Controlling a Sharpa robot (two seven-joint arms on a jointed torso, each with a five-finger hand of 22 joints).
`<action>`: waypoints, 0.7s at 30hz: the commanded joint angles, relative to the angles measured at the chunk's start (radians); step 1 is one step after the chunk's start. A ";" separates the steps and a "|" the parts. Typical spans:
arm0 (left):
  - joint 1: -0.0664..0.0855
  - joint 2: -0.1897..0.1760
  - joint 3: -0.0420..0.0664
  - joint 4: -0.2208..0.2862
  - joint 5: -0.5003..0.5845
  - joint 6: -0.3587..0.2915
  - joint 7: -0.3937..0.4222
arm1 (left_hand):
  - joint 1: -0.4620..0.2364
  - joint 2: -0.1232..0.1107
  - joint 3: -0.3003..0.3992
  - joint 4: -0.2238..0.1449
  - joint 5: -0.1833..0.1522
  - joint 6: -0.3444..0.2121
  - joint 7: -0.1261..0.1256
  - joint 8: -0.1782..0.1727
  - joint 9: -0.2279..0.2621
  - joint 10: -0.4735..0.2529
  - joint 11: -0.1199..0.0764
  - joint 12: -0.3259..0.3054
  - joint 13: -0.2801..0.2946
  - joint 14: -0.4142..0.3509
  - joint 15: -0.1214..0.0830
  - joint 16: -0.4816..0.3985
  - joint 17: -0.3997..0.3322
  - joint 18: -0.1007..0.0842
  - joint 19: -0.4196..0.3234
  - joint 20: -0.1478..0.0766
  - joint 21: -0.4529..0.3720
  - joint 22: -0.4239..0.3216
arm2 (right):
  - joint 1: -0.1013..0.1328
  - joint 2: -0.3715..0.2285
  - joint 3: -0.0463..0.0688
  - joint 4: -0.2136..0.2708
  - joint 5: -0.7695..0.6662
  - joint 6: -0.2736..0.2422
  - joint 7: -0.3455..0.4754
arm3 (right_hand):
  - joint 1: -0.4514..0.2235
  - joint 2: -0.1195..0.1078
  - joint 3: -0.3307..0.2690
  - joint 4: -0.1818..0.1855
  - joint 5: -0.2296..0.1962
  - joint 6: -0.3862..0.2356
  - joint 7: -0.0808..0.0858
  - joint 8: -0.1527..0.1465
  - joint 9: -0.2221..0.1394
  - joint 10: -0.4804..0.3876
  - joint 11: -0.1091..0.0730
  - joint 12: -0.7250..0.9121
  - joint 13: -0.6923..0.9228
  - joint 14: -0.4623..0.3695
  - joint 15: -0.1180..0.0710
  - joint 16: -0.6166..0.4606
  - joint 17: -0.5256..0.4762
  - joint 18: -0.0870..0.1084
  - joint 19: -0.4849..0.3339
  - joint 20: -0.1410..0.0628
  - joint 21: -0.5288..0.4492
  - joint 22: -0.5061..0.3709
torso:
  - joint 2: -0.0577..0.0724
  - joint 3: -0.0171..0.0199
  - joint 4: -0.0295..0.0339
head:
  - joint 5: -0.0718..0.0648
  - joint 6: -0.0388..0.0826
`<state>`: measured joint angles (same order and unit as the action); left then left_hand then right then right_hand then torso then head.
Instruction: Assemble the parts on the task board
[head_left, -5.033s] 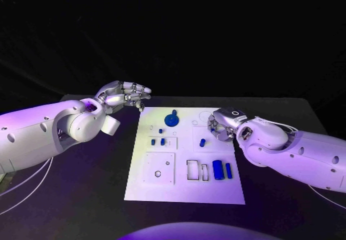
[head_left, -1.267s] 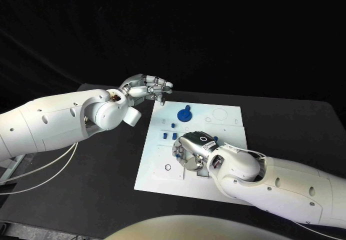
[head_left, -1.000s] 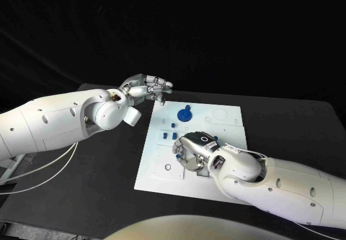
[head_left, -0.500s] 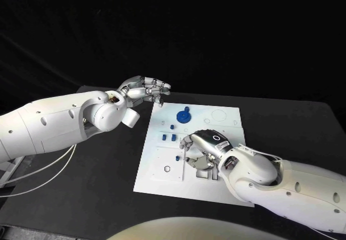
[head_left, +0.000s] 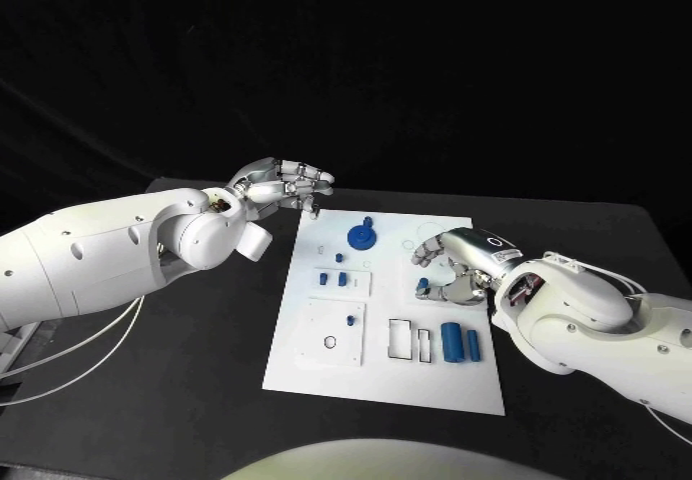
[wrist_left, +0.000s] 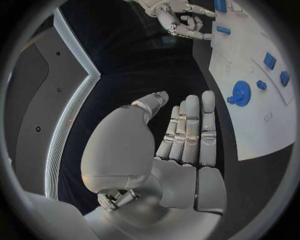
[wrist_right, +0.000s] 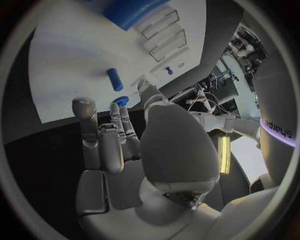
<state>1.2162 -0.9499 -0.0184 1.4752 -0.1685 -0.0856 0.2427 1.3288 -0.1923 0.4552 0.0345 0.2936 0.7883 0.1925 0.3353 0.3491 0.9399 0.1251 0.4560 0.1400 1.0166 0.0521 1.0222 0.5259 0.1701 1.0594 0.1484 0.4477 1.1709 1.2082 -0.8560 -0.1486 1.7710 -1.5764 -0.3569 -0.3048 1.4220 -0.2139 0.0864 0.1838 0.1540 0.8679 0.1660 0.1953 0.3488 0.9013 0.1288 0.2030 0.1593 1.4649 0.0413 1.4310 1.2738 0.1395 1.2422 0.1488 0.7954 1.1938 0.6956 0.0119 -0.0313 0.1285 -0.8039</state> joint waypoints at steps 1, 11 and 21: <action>0.001 0.002 0.000 0.002 0.006 0.022 0.003 | -0.007 0.004 -0.005 -0.001 -0.003 -0.006 -0.002 0.007 0.001 -0.008 0.001 0.004 -0.001 -0.006 0.001 0.002 -0.001 0.011 -0.001 0.007 -0.003 -0.001 | 0.003 -0.004 0.000 -0.011 0.020 0.097 0.005 | 0.070 -0.019 -0.082 0.109 -0.005 -0.030 -0.004 0.002 -0.013 -0.026 0.007 0.011 -0.017 0.004 0.010 -0.008 -0.016 0.013 -0.014 0.002 -0.031 -0.011 | 0.002 -0.0001 0.0017 | -0.009 0.005; 0.001 0.004 0.000 0.004 0.006 0.026 0.003 | -0.007 0.004 -0.005 -0.001 -0.002 -0.007 -0.002 0.008 0.002 -0.008 0.001 0.005 -0.001 -0.006 0.001 0.002 -0.001 0.011 -0.001 0.007 -0.004 -0.001 | 0.002 0.012 -0.002 -0.041 0.001 0.104 0.017 | 0.113 0.014 -0.043 0.108 -0.015 -0.013 -0.001 0.027 -0.016 -0.010 -0.001 0.039 -0.029 0.008 0.004 -0.007 -0.014 0.013 0.000 -0.002 -0.025 -0.007 | 0.002 -0.0008 0.0032 | -0.008 0.003; 0.001 0.000 0.000 0.005 0.006 0.027 0.001 | -0.007 0.004 -0.005 -0.001 -0.002 -0.007 -0.002 0.008 0.002 -0.008 0.001 0.005 -0.001 -0.006 0.001 0.002 -0.001 0.011 -0.001 0.007 -0.004 -0.001 | -0.008 0.037 -0.004 -0.060 0.012 0.089 0.026 | 0.144 0.056 0.106 0.102 -0.074 0.042 -0.001 0.048 -0.045 0.105 -0.022 0.049 -0.057 0.035 -0.018 -0.001 0.003 -0.002 0.063 -0.025 0.049 0.031 | 0.002 -0.0011 0.0030 | -0.004 -0.001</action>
<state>1.2161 -0.9510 -0.0192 1.4771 -0.1685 -0.0758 0.2407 1.3289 -0.1923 0.4553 0.0345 0.2937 0.7882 0.1926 0.3405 0.3494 0.9399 0.1252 0.4560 0.1401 1.0166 0.0521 1.0222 0.5257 0.1702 1.0594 0.1484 0.4479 1.1705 1.2019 -0.8211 -0.1518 1.7126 -1.5642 -0.2789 -0.2921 1.5626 -0.1624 0.1795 0.2857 0.0853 0.9048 0.1653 0.2360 0.3063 0.9972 0.1080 0.2566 0.1054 1.4649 0.0298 1.4295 1.2785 0.1394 1.2984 0.1229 0.8395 1.2226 0.6980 0.0115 -0.0279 0.1233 -0.8038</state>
